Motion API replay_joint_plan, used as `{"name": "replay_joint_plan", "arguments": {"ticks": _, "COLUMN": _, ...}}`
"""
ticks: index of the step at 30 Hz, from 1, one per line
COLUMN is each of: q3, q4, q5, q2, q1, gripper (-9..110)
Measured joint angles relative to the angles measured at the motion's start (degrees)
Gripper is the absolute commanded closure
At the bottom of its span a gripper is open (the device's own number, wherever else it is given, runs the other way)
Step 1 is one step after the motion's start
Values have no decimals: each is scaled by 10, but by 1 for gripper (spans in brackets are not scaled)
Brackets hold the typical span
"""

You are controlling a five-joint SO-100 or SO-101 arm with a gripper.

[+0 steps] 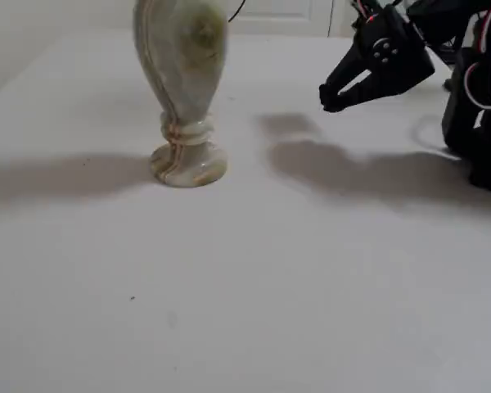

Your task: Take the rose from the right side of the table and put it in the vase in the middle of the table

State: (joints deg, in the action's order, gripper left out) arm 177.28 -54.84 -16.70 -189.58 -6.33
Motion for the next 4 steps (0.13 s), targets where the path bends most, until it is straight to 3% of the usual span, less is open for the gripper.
{"name": "replay_joint_plan", "arguments": {"ticks": 4, "q3": 0, "q4": 0, "q5": 0, "q2": 0, "q1": 0, "gripper": 101}}
